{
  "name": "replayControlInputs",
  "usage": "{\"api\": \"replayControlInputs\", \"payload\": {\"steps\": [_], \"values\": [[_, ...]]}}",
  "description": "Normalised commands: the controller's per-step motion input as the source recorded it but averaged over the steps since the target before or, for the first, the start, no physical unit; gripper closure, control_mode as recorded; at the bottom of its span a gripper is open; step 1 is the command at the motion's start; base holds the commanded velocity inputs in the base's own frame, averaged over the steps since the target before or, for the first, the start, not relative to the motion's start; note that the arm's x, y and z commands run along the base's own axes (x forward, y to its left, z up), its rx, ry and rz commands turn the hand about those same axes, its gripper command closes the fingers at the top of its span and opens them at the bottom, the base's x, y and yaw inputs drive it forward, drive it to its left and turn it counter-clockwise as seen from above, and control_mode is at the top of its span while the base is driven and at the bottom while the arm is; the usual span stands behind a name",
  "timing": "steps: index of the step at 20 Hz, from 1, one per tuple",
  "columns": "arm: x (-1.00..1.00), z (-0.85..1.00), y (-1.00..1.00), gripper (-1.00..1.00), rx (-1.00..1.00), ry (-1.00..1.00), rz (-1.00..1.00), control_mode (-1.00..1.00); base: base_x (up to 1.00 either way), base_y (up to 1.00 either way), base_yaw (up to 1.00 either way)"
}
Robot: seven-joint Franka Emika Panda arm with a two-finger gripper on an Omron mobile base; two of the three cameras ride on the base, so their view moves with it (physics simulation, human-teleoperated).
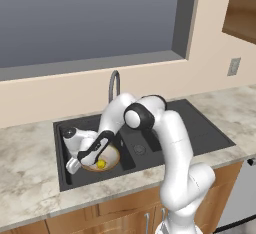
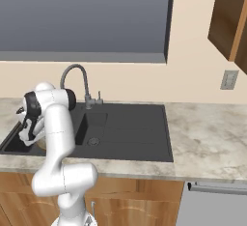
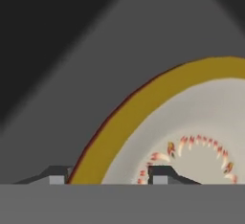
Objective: Pick the lemon from the cabinet and place it in the bowl. Then pick the bowl and place it in the sink. Then turn on the sink facuet.
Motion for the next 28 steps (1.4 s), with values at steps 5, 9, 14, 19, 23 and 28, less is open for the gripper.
{"api": "replayControlInputs", "payload": {"steps": [5, 9, 14, 19, 23, 28], "values": [[0.00, 0.47, 0.00, -1.00, 0.00, 0.00, -0.04, -1.00, 0.00, 0.00, 0.00], [-0.03, 0.94, 0.00, -1.00, 0.00, -0.02, -0.06, -1.00, 0.00, 0.00, 0.00], [-0.02, 0.89, 0.00, -1.00, 0.00, 0.00, -0.07, -1.00, 0.00, 0.00, 0.00], [-0.07, 0.93, 0.00, -1.00, 0.02, 0.00, -0.09, -1.00, 0.00, 0.00, 0.00], [-0.32, 1.00, 0.00, -1.00, 0.04, -0.06, -0.10, -1.00, 0.00, 0.00, 0.00], [-0.56, 0.88, -0.06, -1.00, 0.05, -0.15, -0.11, -1.00, 0.00, 0.00, 0.00]]}}
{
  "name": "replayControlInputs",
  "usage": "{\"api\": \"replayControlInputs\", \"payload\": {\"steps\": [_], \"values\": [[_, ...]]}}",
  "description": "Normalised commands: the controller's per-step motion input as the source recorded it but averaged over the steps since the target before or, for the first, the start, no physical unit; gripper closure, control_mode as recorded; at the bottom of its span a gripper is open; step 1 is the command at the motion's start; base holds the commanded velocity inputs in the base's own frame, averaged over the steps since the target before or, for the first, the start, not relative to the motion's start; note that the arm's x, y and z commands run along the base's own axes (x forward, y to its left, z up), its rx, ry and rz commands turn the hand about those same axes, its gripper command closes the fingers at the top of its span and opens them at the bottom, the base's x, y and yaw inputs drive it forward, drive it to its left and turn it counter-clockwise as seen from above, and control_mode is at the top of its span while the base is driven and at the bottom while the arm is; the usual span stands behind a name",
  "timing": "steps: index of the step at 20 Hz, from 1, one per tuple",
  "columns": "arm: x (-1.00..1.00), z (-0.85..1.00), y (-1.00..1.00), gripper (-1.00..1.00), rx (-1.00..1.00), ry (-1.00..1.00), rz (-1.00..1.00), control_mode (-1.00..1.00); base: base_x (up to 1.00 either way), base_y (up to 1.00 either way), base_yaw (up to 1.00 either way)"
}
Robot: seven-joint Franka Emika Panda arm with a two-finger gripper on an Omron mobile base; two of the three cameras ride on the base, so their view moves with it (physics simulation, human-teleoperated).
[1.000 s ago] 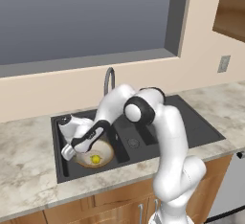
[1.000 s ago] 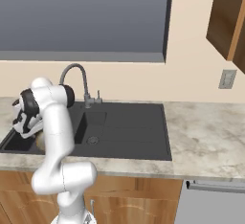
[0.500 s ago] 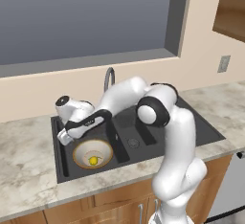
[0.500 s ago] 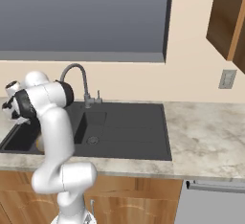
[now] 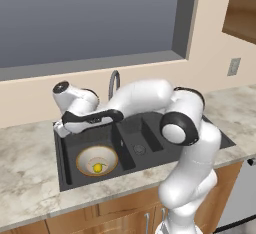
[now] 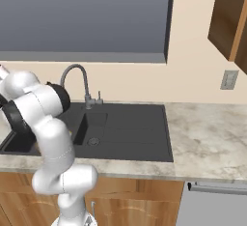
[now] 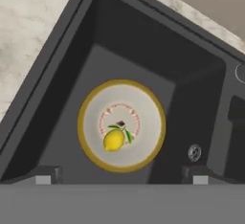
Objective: Pick the lemon from the cabinet and place it in the bowl. Then pick the bowl and place it in the sink. Then turn on the sink facuet.
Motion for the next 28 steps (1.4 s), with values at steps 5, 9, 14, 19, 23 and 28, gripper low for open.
{"api": "replayControlInputs", "payload": {"steps": [5, 9, 14, 19, 23, 28], "values": [[-0.71, 0.70, -0.31, -1.00, 0.09, -0.20, -0.14, -1.00, 0.00, 0.00, 0.00], [-0.48, 0.17, -0.37, -1.00, 0.06, -0.05, -0.17, -1.00, 0.00, 0.00, 0.00], [-0.52, 0.15, -0.15, -1.00, 0.01, -0.09, -0.14, -1.00, 0.00, 0.00, 0.00], [-0.68, 0.77, -0.55, -1.00, 0.17, -0.07, -0.12, -1.00, 0.00, 0.00, 0.00], [-0.40, 0.90, -0.58, -1.00, 0.19, -0.04, -0.01, -1.00, 0.00, 0.00, 0.00], [-0.20, 0.26, -0.70, -1.00, 0.13, 0.07, 0.00, -1.00, 0.00, 0.00, 0.00]]}}
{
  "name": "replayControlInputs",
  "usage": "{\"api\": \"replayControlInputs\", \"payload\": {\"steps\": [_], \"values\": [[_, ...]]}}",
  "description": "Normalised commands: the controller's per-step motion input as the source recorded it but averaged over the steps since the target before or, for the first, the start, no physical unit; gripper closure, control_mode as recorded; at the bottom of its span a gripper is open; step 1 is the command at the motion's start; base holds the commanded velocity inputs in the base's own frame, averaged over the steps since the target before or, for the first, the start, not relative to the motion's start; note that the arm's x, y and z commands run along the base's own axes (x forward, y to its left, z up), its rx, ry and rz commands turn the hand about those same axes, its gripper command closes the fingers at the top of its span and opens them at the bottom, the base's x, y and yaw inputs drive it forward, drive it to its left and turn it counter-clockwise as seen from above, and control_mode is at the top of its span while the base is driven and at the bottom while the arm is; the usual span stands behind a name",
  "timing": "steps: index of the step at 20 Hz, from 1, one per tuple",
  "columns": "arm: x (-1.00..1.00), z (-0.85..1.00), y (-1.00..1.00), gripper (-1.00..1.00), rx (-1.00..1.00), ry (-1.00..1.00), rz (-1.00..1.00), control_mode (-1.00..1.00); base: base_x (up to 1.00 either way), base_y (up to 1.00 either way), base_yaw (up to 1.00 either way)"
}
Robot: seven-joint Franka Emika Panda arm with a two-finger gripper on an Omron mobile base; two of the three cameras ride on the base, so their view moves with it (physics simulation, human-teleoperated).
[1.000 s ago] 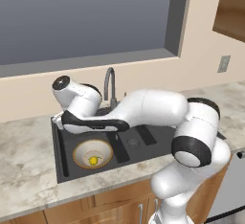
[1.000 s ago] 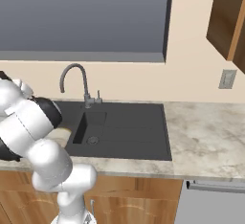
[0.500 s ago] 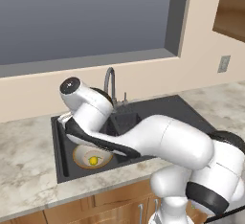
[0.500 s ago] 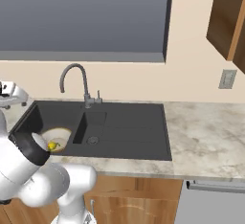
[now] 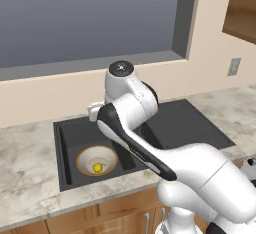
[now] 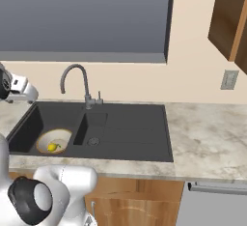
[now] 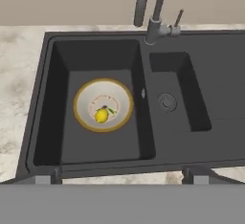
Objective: Pick the lemon from the cabinet and place it in the bowl. Then pick the bowl and place it in the sink. Then turn on the sink facuet.
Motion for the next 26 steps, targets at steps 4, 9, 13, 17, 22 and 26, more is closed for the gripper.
{"api": "replayControlInputs", "payload": {"steps": [4, 9, 13, 17, 22, 26], "values": [[-0.23, -0.04, -0.76, -1.00, 0.12, 0.05, -0.03, -1.00, 0.00, 0.00, 0.00], [-0.11, 0.07, -0.97, -1.00, 0.36, 0.02, -0.28, -1.00, 0.00, 0.00, 0.00], [0.00, 0.15, -0.99, -1.00, 0.47, 0.11, -0.35, -1.00, 0.00, 0.00, 0.00], [0.03, 0.02, -0.85, -1.00, 0.49, 0.09, -0.41, -1.00, 0.00, 0.00, 0.00], [0.23, 0.00, -0.59, -1.00, 0.51, 0.02, -0.45, -1.00, 0.00, 0.00, 0.00], [0.38, 0.00, -0.32, -1.00, 0.60, 0.02, -0.43, -1.00, 0.00, 0.00, 0.00]]}}
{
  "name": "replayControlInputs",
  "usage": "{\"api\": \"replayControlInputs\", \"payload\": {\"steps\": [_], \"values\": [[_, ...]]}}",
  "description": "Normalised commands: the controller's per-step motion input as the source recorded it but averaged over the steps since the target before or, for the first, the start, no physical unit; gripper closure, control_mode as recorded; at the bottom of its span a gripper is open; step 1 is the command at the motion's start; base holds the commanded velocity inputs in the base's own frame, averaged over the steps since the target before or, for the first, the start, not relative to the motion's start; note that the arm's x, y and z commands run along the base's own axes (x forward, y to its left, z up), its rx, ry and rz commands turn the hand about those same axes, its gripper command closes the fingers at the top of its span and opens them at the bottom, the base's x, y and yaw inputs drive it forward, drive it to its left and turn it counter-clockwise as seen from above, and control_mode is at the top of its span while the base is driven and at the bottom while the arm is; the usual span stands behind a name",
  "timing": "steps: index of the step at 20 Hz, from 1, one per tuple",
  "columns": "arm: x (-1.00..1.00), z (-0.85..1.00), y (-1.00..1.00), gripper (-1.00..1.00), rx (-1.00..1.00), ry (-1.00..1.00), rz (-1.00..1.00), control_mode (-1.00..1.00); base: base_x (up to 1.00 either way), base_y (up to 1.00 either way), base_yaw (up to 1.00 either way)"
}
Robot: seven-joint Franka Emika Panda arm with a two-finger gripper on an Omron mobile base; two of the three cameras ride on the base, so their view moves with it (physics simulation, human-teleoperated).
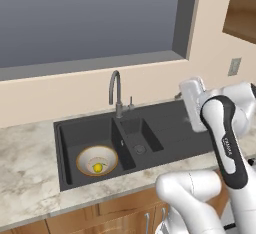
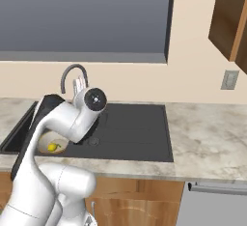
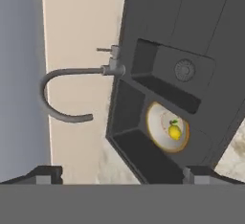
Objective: Pick the lemon from the cabinet and place it in the bowl. Then pick the bowl and place it in the sink. Then turn on the sink facuet.
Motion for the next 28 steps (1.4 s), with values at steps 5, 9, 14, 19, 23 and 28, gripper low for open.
{"api": "replayControlInputs", "payload": {"steps": [5, 9, 14, 19, 23, 28], "values": [[0.60, 0.00, -0.12, -1.00, 0.68, 0.04, -0.36, -1.00, 0.00, 0.00, 0.00], [0.67, 0.00, -0.15, -1.00, 0.69, 0.12, -0.26, -1.00, 0.00, 0.00, 0.00], [0.74, -0.18, -0.03, -1.00, 0.48, 0.28, -0.07, -1.00, 0.00, 0.00, 0.00], [0.67, -0.32, -0.27, -1.00, 0.50, 0.28, 0.00, -1.00, 0.00, 0.00, 0.00], [0.59, -0.30, -0.07, -1.00, 0.40, 0.16, 0.00, -1.00, 0.00, 0.00, 0.00], [0.30, -0.19, 0.01, -1.00, 0.18, 0.05, 0.04, -1.00, 0.00, 0.00, 0.00]]}}
